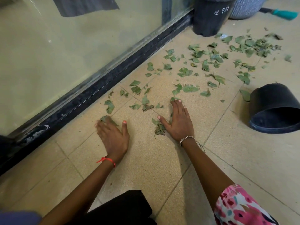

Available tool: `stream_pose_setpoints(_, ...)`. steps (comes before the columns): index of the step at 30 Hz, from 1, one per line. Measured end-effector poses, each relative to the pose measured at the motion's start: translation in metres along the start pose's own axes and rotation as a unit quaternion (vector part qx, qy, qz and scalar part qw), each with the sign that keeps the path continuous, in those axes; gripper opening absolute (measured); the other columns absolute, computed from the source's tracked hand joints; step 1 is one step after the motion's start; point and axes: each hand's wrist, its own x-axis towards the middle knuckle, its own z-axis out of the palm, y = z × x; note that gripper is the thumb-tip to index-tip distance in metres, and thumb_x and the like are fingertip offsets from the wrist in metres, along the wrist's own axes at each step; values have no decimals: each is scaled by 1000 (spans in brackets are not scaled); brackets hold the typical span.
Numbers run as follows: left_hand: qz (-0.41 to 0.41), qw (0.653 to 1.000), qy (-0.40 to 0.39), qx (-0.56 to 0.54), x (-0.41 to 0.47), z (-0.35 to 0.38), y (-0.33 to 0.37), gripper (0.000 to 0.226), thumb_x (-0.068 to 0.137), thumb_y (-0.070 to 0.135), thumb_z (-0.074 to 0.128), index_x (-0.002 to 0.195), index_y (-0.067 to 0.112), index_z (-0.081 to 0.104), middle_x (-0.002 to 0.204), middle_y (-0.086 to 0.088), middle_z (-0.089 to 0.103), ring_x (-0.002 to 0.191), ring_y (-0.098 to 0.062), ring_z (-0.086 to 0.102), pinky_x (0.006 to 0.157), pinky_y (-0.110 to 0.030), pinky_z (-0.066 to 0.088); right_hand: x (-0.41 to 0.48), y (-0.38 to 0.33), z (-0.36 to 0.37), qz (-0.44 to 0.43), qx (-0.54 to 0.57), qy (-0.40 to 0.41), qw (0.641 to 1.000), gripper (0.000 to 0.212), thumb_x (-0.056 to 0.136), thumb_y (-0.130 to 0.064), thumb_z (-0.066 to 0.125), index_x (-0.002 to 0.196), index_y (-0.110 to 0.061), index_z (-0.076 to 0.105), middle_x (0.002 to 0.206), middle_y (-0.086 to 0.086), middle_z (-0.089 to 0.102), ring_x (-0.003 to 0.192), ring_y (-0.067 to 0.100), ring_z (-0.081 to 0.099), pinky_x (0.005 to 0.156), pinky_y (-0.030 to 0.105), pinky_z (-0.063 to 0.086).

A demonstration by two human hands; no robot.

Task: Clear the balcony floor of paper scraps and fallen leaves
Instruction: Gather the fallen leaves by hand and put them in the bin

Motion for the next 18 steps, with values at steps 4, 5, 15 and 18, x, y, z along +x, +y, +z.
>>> stream_pose_setpoints(4, 167, 980, -74, -82, 21, 2, 11, 76, 91, 59, 29, 151, 17, 8, 160, -3, 2, 147, -21, 7, 118, -42, 11, 1, 0, 0, 0, 27, 11, 1000, 78, 90, -60, 39, 145, -9, 21, 155, 9, 18, 145, 18, 6, 117, 31, 4)
stream_pose_setpoints(5, 186, 973, -84, -104, 29, 2, 13, 73, 92, 58, 30, 151, 21, 9, 160, 1, 1, 147, -20, 7, 117, -44, 13, 0, 0, -1, 1, 36, 16, 999, 77, 90, -60, 39, 145, -9, 21, 155, 8, 18, 145, 18, 6, 117, 30, 5)
stream_pose_setpoints(15, 148, 989, -19, -20, 125, -1, 15, 58, 100, 40, 37, 144, 3, 30, 151, -16, 28, 141, -29, 21, 117, -45, 17, 2, -3, 0, 9, 55, 31, 998, 82, 84, -67, 30, 143, -10, 26, 153, 9, 21, 144, 19, 11, 117, 34, 13)
stream_pose_setpoints(18, 180, 981, -56, -51, 110, 7, 29, 54, 100, 41, 31, 142, 6, 35, 151, -12, 31, 138, -26, 26, 115, -43, 22, 2, -2, 0, 12, 62, 32, 998, 78, 87, -63, 37, 143, -9, 27, 153, 9, 21, 144, 20, 12, 117, 37, 17)
